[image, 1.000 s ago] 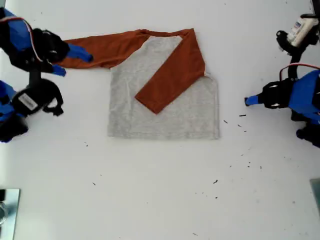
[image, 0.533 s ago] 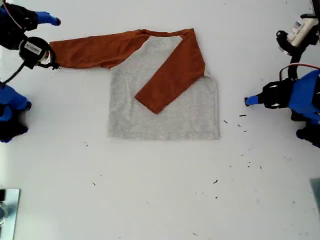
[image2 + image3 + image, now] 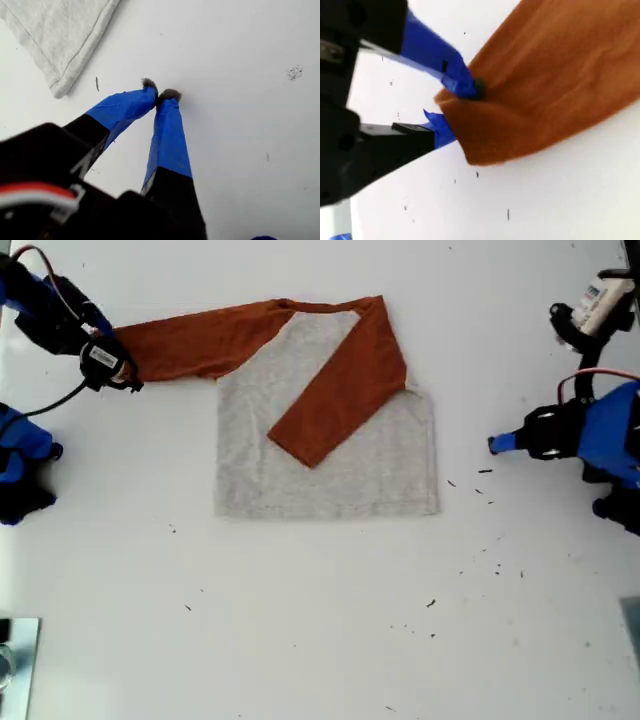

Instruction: Fold t shirt

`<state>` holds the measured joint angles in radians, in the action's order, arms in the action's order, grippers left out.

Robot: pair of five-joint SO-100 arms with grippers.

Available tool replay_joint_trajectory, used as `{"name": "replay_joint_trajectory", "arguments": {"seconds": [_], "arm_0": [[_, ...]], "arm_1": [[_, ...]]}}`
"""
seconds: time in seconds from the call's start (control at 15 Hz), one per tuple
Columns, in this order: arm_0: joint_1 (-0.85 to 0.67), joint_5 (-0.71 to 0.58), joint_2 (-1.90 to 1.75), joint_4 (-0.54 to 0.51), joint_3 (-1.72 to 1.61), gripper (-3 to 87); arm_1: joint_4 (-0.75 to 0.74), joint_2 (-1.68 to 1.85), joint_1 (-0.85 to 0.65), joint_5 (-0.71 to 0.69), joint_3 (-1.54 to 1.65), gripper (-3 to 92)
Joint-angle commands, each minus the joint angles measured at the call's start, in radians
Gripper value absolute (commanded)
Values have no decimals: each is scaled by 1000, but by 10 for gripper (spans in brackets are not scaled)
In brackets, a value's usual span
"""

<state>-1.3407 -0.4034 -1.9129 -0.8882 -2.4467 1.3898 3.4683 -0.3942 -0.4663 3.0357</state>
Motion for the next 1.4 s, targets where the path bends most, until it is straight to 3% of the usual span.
{"name": "replay_joint_trajectory", "arguments": {"seconds": [0.0,0.2,0.33,0.47,0.6,0.73,0.8,0.87,0.93,1.0,1.2,1.33], "arm_0": [[28,-9,-184,-101,98,-3],[210,32,-376,-265,350,-3],[454,89,-342,-299,604,-3],[641,91,-224,-267,785,-3],[815,-6,-81,-169,876,-3],[991,-72,155,-140,1094,-3],[1043,-109,265,-135,1195,128],[1075,-146,351,-156,1301,369],[1092,-150,373,-183,1347,231],[1106,-173,342,-190,1336,159],[1074,-143,138,-293,1092,103],[1002,-69,-124,-239,618,39]], "arm_1": [[-2,12,5,-2,46,34],[-2,12,2,-2,46,34],[-2,11,2,2,46,34],[-2,9,3,6,46,34],[-2,8,2,9,46,34],[-2,6,-5,11,46,34],[-2,6,-6,11,46,34],[-2,6,-8,11,46,34],[-2,6,-6,11,46,34],[-2,6,-6,11,46,34],[-2,5,-8,9,46,34],[-2,5,-8,9,48,34]]}}
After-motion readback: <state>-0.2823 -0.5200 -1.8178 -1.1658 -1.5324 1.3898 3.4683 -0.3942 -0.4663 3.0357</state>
